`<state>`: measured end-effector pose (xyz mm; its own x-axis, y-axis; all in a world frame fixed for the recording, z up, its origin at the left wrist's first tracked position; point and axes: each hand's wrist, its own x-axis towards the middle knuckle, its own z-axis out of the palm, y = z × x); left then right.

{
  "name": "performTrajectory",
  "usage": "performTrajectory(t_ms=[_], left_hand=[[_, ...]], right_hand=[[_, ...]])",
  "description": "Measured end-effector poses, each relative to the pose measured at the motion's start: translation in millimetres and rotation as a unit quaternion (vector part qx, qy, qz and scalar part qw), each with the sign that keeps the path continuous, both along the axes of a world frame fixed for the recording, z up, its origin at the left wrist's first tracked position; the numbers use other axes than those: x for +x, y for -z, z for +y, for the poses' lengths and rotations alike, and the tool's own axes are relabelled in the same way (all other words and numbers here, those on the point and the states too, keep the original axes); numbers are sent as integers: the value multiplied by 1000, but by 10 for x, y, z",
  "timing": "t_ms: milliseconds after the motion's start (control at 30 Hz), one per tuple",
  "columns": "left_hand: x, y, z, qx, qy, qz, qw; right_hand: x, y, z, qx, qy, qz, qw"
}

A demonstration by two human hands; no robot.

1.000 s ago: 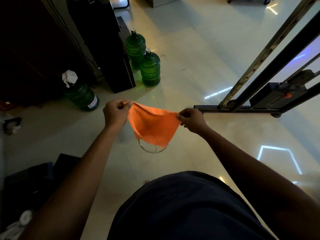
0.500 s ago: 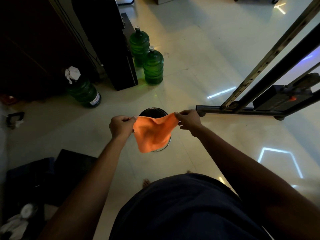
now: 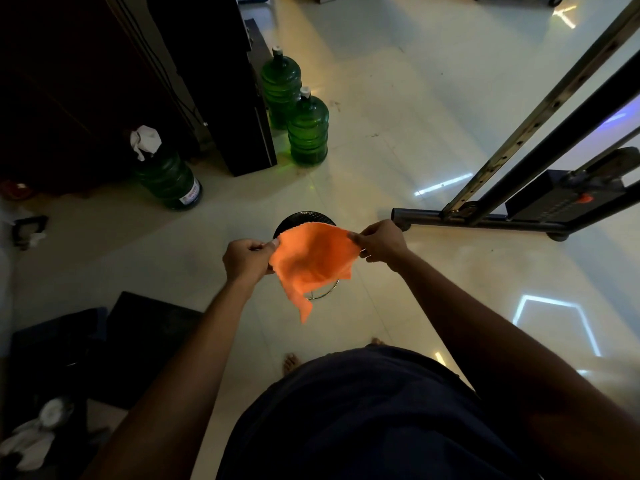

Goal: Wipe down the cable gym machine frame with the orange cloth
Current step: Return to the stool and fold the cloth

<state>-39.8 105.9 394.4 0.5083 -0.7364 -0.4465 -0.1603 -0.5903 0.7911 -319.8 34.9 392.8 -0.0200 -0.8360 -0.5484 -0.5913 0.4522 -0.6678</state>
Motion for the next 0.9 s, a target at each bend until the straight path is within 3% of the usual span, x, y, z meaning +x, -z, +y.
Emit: performTrajectory(t_ms=[233,400,767,900], left_hand=[[-224,-30,65,-40,97,57,993],[-405,-152,120,-66,121,92,986],[-472,-284,197,-92,204,50,973],[-433,-294,217,-88,223,49,970]], right_hand=[[185,-230,134,52,-66,-144,986],[400,-326,244,-25,-98,-108,989],[470,-505,408,-40,-125,-161,978],[424,-479,400,-71,-133,-130,980]])
